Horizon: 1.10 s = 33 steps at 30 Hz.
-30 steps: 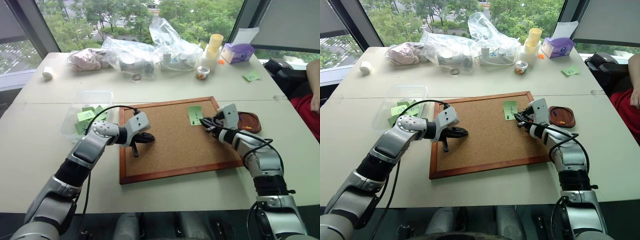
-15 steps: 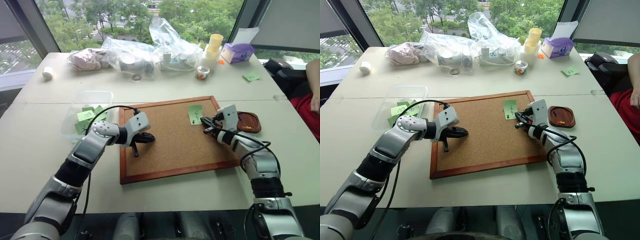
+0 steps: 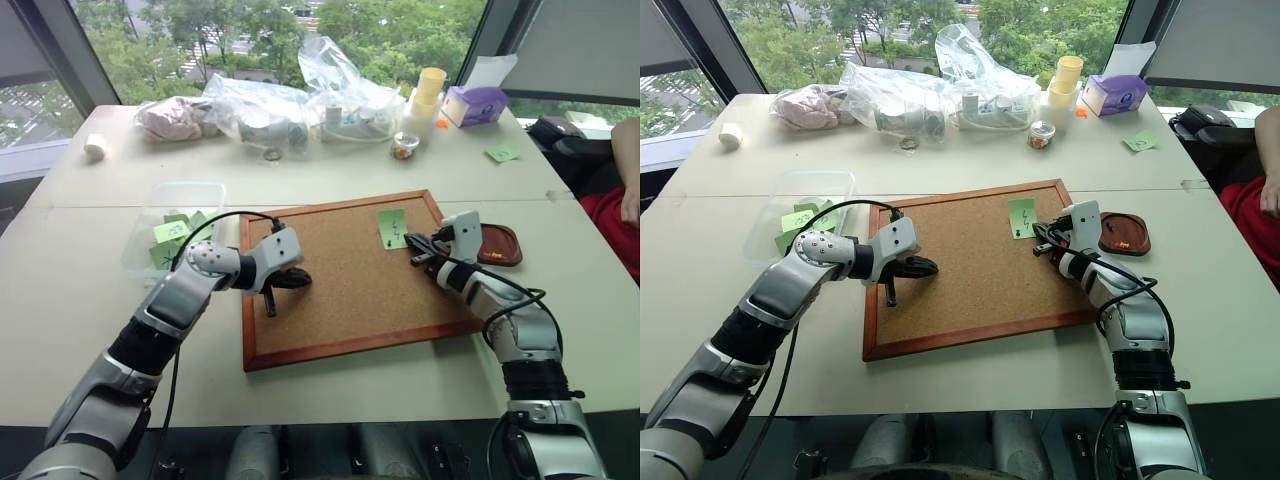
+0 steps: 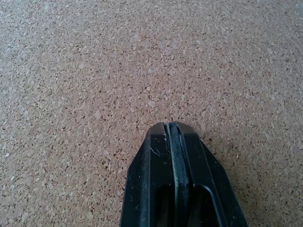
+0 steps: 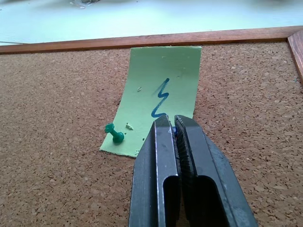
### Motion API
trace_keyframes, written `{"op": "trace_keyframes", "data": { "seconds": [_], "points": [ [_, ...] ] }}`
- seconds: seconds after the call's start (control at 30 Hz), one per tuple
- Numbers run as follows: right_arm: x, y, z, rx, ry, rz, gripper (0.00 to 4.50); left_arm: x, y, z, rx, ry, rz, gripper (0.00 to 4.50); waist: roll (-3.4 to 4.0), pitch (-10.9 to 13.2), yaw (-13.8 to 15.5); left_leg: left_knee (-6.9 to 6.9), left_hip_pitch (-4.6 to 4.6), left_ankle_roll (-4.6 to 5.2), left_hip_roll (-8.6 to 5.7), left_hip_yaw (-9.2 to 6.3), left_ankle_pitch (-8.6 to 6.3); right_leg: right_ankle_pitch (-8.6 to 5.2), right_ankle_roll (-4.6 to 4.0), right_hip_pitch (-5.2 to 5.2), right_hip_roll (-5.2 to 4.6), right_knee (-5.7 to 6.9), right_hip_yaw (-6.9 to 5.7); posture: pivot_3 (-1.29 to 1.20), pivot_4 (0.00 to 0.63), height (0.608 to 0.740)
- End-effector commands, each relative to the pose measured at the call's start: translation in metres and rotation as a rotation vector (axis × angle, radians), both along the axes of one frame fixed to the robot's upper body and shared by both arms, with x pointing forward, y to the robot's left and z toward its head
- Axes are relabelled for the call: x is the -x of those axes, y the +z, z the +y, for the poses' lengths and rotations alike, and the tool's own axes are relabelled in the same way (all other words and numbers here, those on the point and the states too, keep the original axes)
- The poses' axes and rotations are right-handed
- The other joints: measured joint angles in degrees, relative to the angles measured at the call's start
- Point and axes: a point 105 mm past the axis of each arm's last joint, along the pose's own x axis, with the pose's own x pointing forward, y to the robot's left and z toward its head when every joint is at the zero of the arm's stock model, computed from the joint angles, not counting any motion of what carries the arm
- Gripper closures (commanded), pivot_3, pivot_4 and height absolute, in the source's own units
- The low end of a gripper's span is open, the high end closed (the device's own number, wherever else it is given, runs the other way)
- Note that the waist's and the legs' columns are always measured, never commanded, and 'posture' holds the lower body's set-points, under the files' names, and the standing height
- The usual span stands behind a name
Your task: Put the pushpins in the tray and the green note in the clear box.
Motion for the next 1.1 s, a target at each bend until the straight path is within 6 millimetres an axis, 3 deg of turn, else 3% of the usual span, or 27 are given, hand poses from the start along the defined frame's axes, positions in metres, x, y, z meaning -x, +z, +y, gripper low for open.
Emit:
{"op": "trace_keyframes", "data": {
  "seconds": [0.03,0.27,0.33,0.6,0.73,0.8,0.93,1.1],
  "points": [
    [-0.002,0.036,-0.014,-0.006,-0.046,-0.129,4.43,0.007,-0.018,0.011,-0.086,-0.011,0.046,4.50,0.00,0.0,0.0,0.00,0.00,0.00,0.00,0.00,0.00,0.00,0.00,0.00,0.00,0.00,0.00,0.00,0.150,0.738],
    [-0.001,0.041,-0.014,-0.008,-0.035,-0.141,4.43,0.000,-0.019,0.024,-0.168,-0.011,-0.008,4.50,0.00,0.0,-0.1,0.00,0.00,0.00,0.01,0.00,0.00,0.00,0.00,-0.01,0.01,0.00,0.00,0.00,0.150,0.738],
    [0.000,0.036,-0.013,0.068,-0.011,-0.130,4.43,-0.002,-0.020,0.027,-0.225,-0.029,-0.042,4.50,0.00,0.0,0.0,0.00,0.00,0.00,0.01,0.00,0.00,0.00,0.00,-0.01,0.02,0.00,0.00,0.00,0.150,0.738],
    [0.008,0.038,-0.003,0.168,0.054,-0.187,4.43,0.001,-0.021,0.027,-0.279,-0.074,-0.042,4.50,-0.05,0.0,-0.3,0.00,0.04,0.00,0.02,0.02,0.00,0.00,0.00,0.00,0.08,0.00,0.01,0.00,0.150,0.738],
    [0.009,0.044,-0.003,0.128,0.038,-0.209,4.43,0.000,-0.021,0.027,-0.287,-0.091,-0.049,4.50,-0.04,-0.1,-0.4,-0.01,0.08,0.00,0.02,0.02,0.00,0.00,-0.02,0.00,0.15,0.03,0.01,0.00,0.150,0.738],
    [0.007,0.051,-0.015,0.063,-0.031,-0.218,4.43,-0.002,-0.019,0.026,-0.272,-0.089,-0.048,4.50,-0.04,-0.1,-0.4,-0.01,0.09,0.00,0.06,0.04,0.00,0.00,-0.02,0.00,0.15,0.04,0.02,0.00,0.150,0.738],
    [0.005,0.064,-0.059,-0.015,-0.238,-0.236,4.43,-0.002,-0.013,0.024,-0.246,-0.095,-0.050,4.50,-0.04,-0.1,-0.2,-0.01,0.08,-0.01,0.08,0.04,0.01,0.00,-0.02,0.00,0.11,0.05,0.02,0.00,0.150,0.738],
    [0.012,0.051,-0.103,0.034,-0.394,-0.153,4.43,0.001,-0.005,0.018,-0.208,-0.126,-0.062,4.50,-0.03,-0.1,-0.3,-0.01,0.09,-0.02,0.08,0.04,0.01,0.00,-0.02,0.00,0.11,0.05,0.03,0.00,0.150,0.738]
  ]
}}
